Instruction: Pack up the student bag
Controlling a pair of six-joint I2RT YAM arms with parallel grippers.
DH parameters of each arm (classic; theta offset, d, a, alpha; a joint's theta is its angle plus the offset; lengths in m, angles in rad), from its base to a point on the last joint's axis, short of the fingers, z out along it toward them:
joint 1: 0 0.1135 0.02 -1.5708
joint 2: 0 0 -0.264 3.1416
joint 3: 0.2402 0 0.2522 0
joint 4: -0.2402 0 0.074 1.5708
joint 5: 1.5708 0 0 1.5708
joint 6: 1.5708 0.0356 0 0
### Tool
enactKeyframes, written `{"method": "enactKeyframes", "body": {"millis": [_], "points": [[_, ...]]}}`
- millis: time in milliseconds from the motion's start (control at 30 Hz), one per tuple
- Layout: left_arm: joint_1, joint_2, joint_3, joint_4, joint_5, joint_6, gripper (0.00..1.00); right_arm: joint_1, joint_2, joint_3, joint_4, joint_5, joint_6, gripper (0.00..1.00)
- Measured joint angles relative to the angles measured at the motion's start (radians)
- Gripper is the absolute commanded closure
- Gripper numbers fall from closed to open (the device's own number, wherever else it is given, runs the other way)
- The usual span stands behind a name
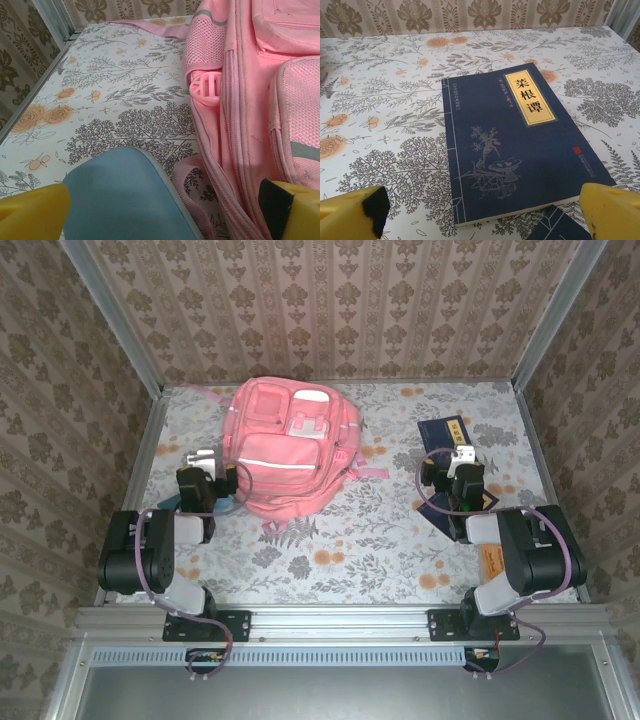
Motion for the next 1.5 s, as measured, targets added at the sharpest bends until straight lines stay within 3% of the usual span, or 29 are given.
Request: {"method": "enactKeyframes", "body": {"millis": [967, 1200, 1333, 1500], "points": [[0.0, -0.006, 0.002, -0.016, -0.014, 0.0, 0.0, 0.0, -0.006, 0.001, -0.008, 0.0, 0.0, 0.0], [-0.003, -0.216, 0.055, -0.249, -0.081, -0.017, 0.0, 0.001, -0.272, 0.055, -0.271, 0.032, 0.035, 0.0], [-0.012, -0.341, 0.2, -0.502, -0.101, -0.09, 0.0, 0.007, -0.42, 0.195, -0.535, 0.062, 0.164, 0.0], [-0.048, -0.375, 0.413, -0.804, -0.043, -0.217, 0.0, 0.008, -0.446, 0.399, -0.862, 0.018, 0.35, 0.0]]}}
